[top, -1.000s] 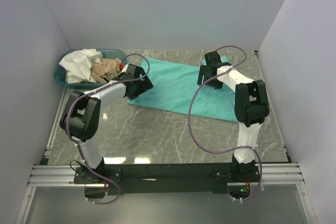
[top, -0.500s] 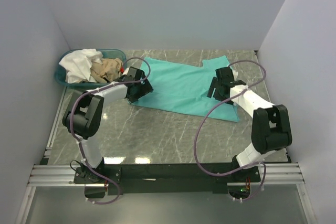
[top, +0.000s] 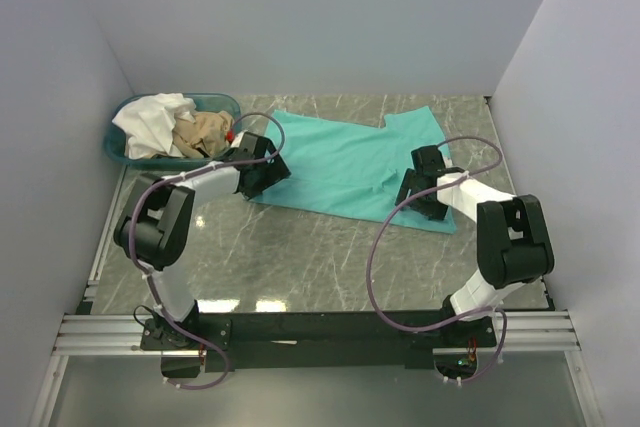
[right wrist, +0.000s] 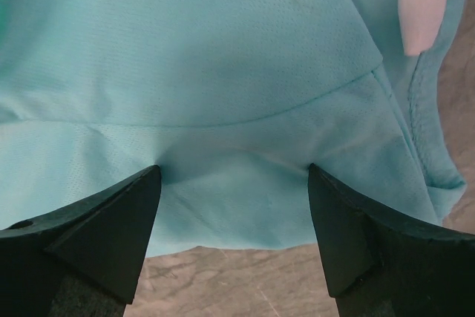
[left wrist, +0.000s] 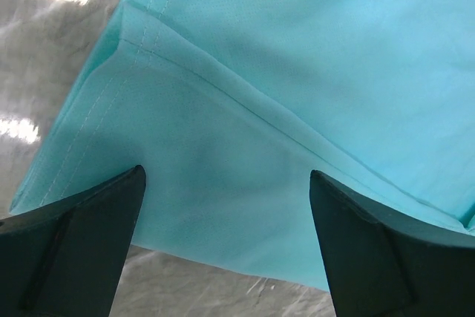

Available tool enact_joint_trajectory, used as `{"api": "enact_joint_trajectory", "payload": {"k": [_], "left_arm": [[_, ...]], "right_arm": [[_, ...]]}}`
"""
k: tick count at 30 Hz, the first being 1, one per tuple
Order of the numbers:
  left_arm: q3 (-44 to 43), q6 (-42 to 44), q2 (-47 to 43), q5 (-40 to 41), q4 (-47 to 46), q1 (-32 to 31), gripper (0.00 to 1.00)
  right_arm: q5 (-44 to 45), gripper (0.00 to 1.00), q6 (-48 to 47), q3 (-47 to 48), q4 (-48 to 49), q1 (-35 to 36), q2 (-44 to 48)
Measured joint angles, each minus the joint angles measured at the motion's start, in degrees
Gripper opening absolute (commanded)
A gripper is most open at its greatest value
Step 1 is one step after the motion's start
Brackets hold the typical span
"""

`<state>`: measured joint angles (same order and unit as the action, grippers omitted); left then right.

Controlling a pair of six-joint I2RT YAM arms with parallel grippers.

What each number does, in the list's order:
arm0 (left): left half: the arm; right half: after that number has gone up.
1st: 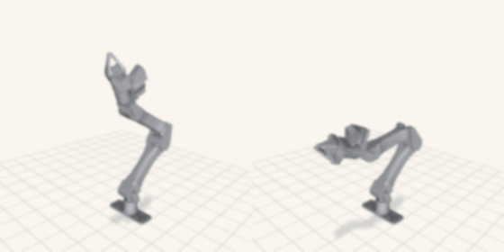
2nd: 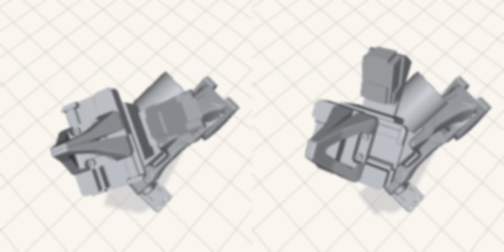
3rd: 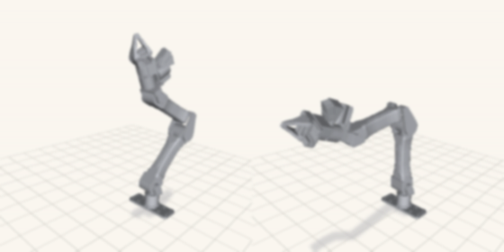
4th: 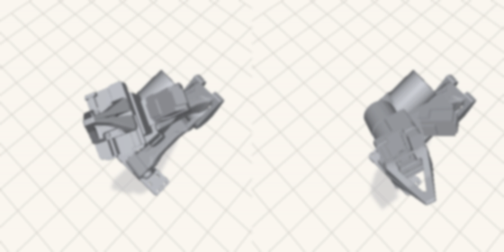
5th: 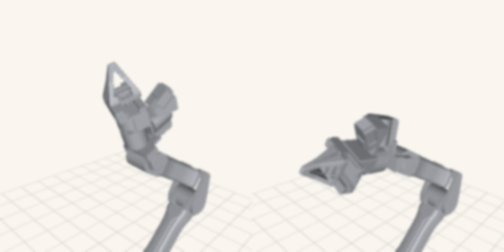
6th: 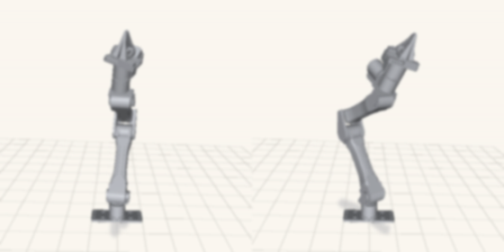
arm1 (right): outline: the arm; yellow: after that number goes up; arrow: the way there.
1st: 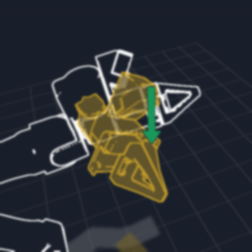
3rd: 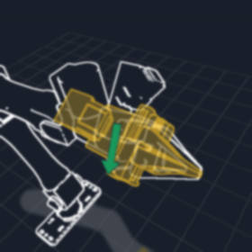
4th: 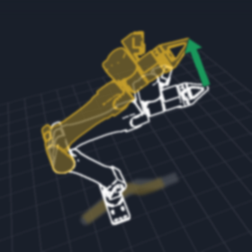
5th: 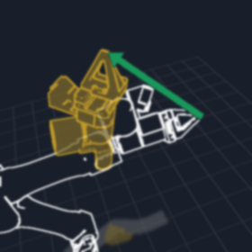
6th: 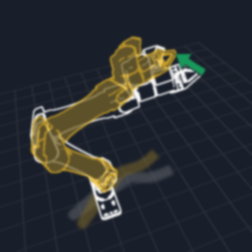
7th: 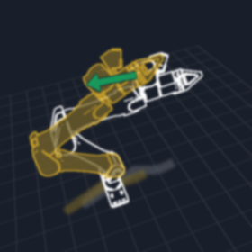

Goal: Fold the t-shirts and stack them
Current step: Fold the tshirt

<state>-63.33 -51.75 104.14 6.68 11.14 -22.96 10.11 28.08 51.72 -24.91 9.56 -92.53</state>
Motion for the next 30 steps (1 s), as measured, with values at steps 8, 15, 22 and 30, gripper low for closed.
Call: {"api": "enact_joint_trajectory", "payload": {"k": [8, 15, 22, 30], "left_arm": [[10.7, -1.1, -8.9, -0.8, -1.4, 0.0, 0.99], [17.1, -3.2, -14.9, -0.7, -1.5, -2.0, 1.00], [24.7, -7.4, -22.5, 1.2, -1.8, -8.1, 0.99], [29.9, -12.0, -31.9, 3.5, 5.0, -10.8, 1.00]], "right_arm": [[-4.1, 0.89, 1.9, -6.9, -0.2, -0.9, 6.6], [-5.5, 0.89, 3.1, -13.1, 0.6, -1.2, 13.6], [-7.9, 0.89, 5.9, -18.1, -1.4, -1.7, 21.4], [-7.5, 0.89, 6.6, -19.2, -10.2, -1.7, 34.0]]}}
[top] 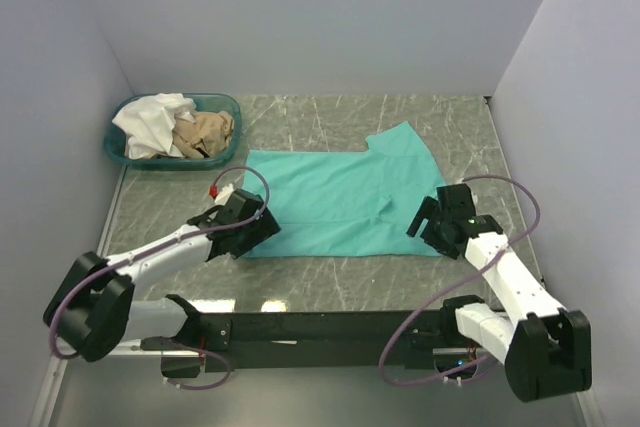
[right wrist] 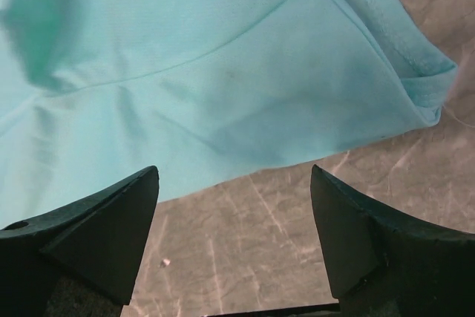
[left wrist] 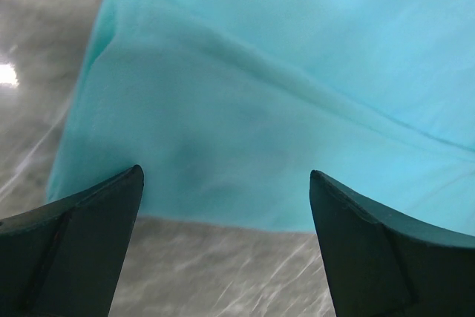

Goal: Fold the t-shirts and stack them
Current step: Fold the tshirt

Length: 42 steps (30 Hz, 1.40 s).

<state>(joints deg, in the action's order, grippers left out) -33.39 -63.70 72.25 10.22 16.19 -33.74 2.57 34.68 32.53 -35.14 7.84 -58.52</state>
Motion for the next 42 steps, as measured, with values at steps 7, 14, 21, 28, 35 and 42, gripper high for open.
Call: {"api": "enact_joint_trajectory", "payload": {"k": [7, 14, 21, 28, 35, 42], "left_arm": [[1.2, -0.6, -8.7, 2.2, 6.4, -0.3, 0.99], [-4.2, 1.1, -1.4, 4.4, 4.4, -0.3, 1.00], [-10.0, 2.8, 11.4, 3.2, 0.0, -0.3, 1.00], [-5.6, 1.9, 8.7, 2.0, -4.0, -0.3, 0.99], [2.5, -1.4, -2.0, -0.3, -3.0, -2.0, 0.99], [2.4, -1.8, -9.3, 0.8, 4.0, -2.8, 0.99]], "right_arm": [[-3.1, 0.89, -2.9, 3.9, 0.0, 0.0, 3.4], [-8.3, 0.89, -4.3, 8.0, 8.6, 0.0, -9.6], [-11.4, 0.89, -3.5, 9.3, 16.1, 0.0, -23.7], [-11.0, 0.90, -1.4, 3.2, 20.3, -0.2, -19.0], [-8.8, 0.92, 0.8, -4.3, 12.4, -0.4, -4.7], [-10.2, 0.93, -0.1, -2.5, 5.9, 1.0, 5.1]]}}
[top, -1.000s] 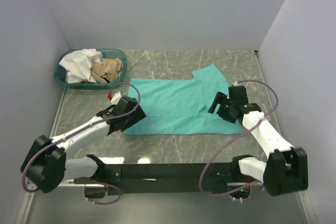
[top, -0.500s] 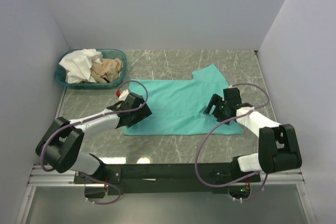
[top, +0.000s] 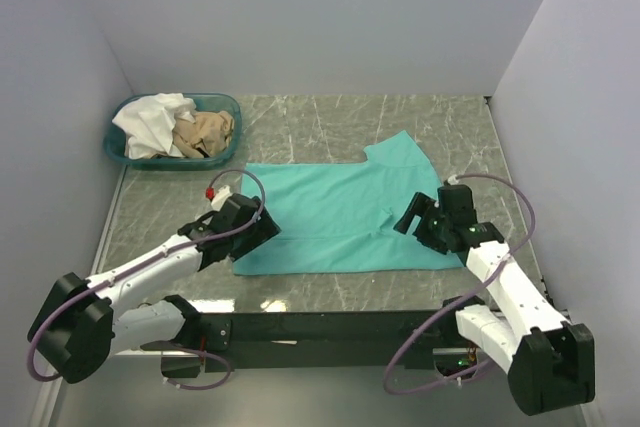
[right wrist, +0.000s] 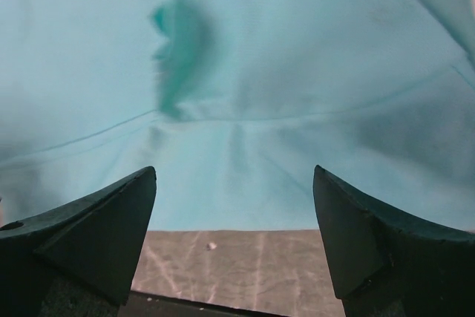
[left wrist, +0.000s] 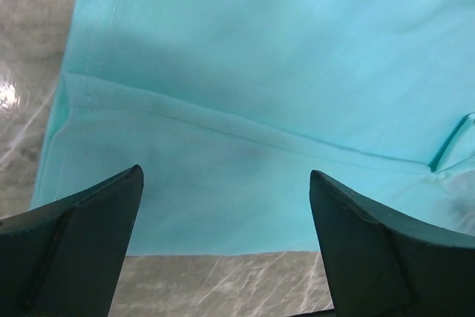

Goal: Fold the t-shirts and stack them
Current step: Fold the tshirt

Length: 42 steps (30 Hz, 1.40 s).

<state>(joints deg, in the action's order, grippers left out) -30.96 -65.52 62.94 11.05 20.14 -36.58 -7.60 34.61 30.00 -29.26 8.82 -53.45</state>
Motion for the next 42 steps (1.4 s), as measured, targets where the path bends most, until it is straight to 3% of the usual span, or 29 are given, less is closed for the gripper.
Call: {"api": "enact_joint_trajectory", "payload": {"k": [4, 7, 14, 24, 30, 42], "left_arm": [[-4.7, 0.5, 1.6, 2.4, 2.1, 0.2, 0.99], [-9.3, 1.2, 4.8, 4.3, 3.0, 1.7, 0.99], [-13.8, 3.5, 10.1, 5.9, 2.2, 8.0, 1.00], [-24.7, 8.4, 20.5, 8.0, 1.5, 13.4, 0.99], [-31.6, 10.9, 27.5, 9.3, 2.1, 13.7, 0.99], [-52.2, 12.3, 46.6, 14.9, 9.6, 13.9, 0.80]], "right_arm": [[0.8, 0.93, -0.4, 4.7, 0.8, 7.3, -2.0], [1.3, 0.93, -0.4, 8.7, 4.3, 12.9, -9.7], [2.5, 0.93, -0.1, 16.7, 9.1, 16.9, -28.5], [4.0, 0.93, -0.4, 27.5, 10.6, 19.5, -40.3], [5.4, 0.93, -1.9, 28.0, 7.7, 19.3, -37.8], [9.4, 0.94, -1.9, 22.5, 6.7, 9.0, -11.4]]}}
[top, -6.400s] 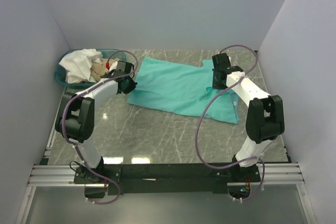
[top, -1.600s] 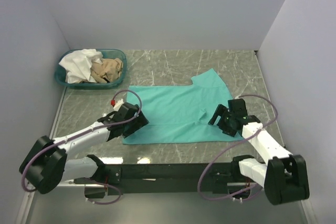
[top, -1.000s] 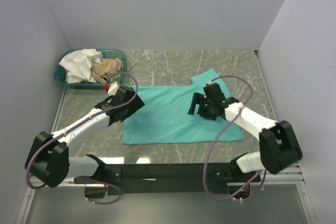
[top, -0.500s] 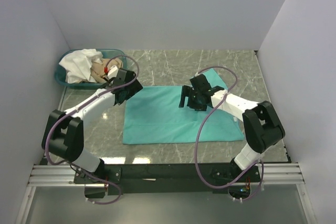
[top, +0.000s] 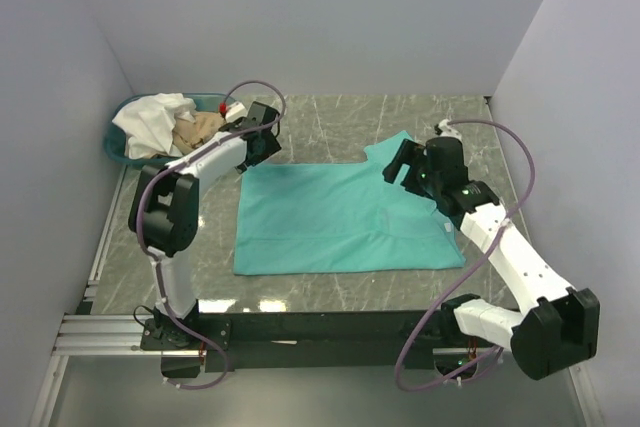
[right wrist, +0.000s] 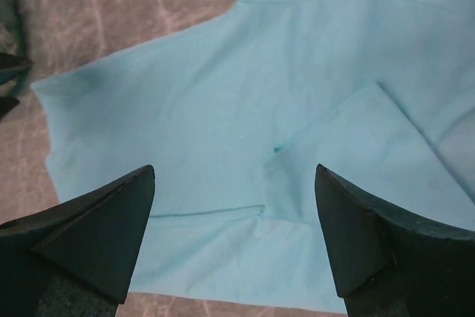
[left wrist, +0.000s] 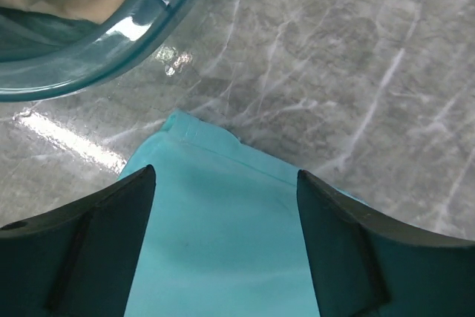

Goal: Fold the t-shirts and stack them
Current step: Fold the tshirt

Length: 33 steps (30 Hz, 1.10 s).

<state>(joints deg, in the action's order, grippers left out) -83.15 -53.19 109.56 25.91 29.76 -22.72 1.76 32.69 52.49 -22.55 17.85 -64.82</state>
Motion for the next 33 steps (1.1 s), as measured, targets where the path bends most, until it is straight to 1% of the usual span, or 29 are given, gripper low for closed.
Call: {"api": "enact_joint_trajectory", "payload": {"k": [3, 6, 11, 17, 21, 24, 25, 27, 28, 30, 31, 33], "left_arm": [[-2.9, 0.0, 3.5, 0.5, 1.7, 0.1, 0.77], [-4.3, -0.3, 6.4, 1.2, 3.0, 0.0, 0.77], [-5.9, -1.1, 9.4, 2.9, 5.9, 0.3, 0.74], [-7.5, -2.0, 11.1, 4.1, 7.0, 1.2, 0.70], [-8.4, -2.2, 11.6, 4.5, 7.2, 2.1, 0.66], [-9.5, -2.2, 12.2, 4.7, 7.3, 2.5, 0.60], [-9.8, -2.2, 12.5, 4.7, 7.3, 2.6, 0.55], [-10.0, -2.1, 13.0, 4.7, 7.3, 2.6, 0.50], [-10.0, -2.1, 13.3, 4.7, 7.3, 2.6, 0.43], [-10.0, -2.1, 14.0, 4.7, 7.3, 2.5, 0.36], [-10.0, -2.0, 14.3, 4.7, 7.4, 2.5, 0.22], [-10.1, -2.3, 14.5, 4.8, 7.3, 2.5, 0.12]], "right_arm": [[0.8, 0.94, -0.6, -2.6, -1.8, -1.8, 1.7], [0.8, 0.94, -1.2, -4.7, -3.6, -3.0, 2.1], [0.2, 0.94, -2.1, -7.9, -4.2, -4.1, 3.0], [0.0, 0.94, -2.8, -8.7, -4.6, -4.4, 3.0], [0.0, 0.94, -3.2, -8.9, -4.5, -4.7, 3.0], [-0.1, 0.94, -3.4, -9.1, -4.5, -4.7, 3.0], [-0.1, 0.94, -3.4, -9.2, -4.5, -4.7, 3.0], [-0.1, 0.94, -3.4, -9.5, -4.3, -4.8, 3.0], [-0.1, 0.94, -3.4, -9.7, -4.3, -4.8, 2.9], [-0.2, 0.94, -3.4, -9.7, -4.3, -4.9, 2.5], [-0.2, 0.94, -3.4, -9.7, -4.3, -4.9, 2.3], [-0.2, 0.94, -3.4, -9.7, -4.0, -5.0, 1.9]]}}
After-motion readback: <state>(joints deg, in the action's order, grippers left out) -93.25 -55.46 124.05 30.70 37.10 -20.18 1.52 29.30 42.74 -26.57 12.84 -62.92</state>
